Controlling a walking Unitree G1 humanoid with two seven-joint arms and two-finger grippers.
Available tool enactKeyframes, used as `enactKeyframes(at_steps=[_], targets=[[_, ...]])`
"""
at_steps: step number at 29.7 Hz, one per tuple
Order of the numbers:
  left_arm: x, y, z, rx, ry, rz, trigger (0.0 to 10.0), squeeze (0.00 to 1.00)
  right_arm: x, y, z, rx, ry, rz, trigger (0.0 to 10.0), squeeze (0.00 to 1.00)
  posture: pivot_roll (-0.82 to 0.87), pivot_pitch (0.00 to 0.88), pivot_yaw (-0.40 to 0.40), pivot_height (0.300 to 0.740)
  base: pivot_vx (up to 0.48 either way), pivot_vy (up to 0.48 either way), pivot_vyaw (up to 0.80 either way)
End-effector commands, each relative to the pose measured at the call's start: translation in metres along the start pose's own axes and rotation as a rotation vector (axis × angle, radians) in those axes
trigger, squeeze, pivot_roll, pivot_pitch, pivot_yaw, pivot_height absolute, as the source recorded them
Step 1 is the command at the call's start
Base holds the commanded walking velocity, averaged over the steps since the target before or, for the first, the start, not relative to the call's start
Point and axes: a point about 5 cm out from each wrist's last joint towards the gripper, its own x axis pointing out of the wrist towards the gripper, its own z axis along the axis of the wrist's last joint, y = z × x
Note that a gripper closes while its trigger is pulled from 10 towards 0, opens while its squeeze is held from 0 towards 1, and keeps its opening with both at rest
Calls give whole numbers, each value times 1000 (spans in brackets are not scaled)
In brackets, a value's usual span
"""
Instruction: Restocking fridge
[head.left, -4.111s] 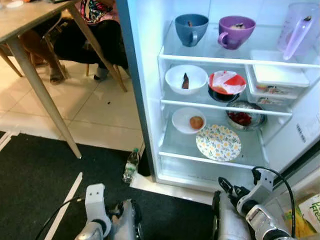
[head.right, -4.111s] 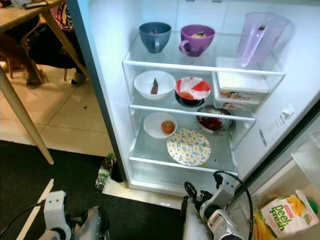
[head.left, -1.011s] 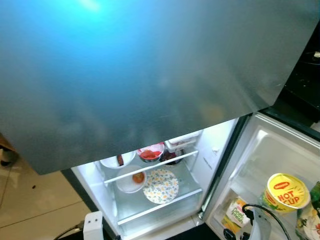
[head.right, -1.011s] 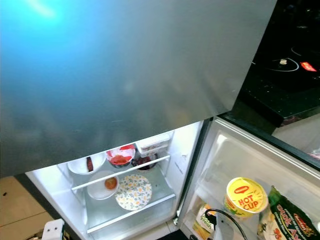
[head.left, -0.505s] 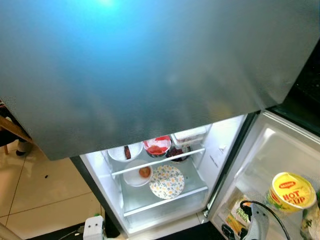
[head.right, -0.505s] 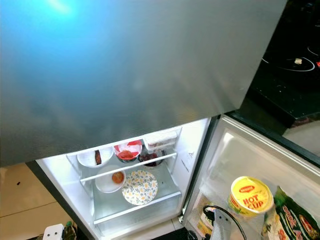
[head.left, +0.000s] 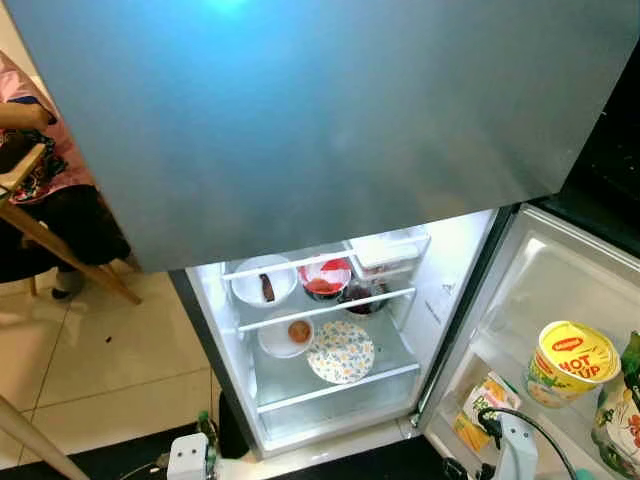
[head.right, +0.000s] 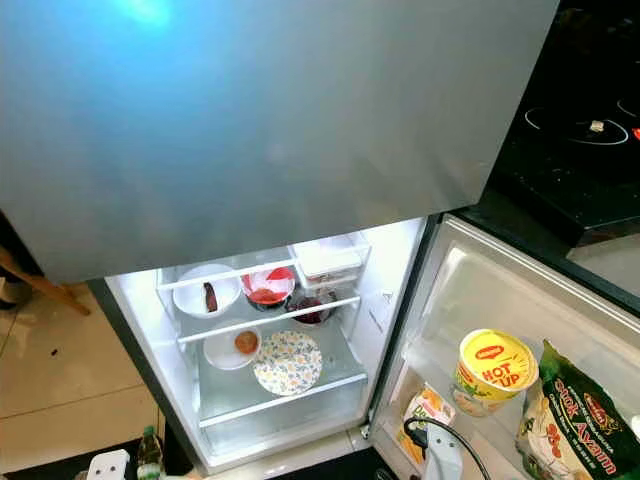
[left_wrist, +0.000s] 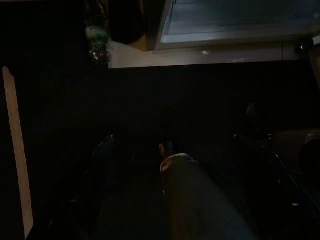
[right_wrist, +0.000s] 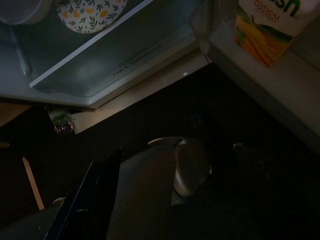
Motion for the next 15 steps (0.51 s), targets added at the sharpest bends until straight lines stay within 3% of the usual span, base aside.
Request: enactKeyframes(at_steps=[1, 15], targets=[[0, -4, -6, 1, 23, -7, 10000, 0, 0, 1, 3, -11, -8, 5, 10000, 0, -13, 0, 26, 740, -345, 0, 0], [0, -5, -7, -2, 26, -9, 10000, 0, 0, 0, 1, -14, -3, 2, 10000, 0, -14, 0, 26, 740, -363, 0, 0]])
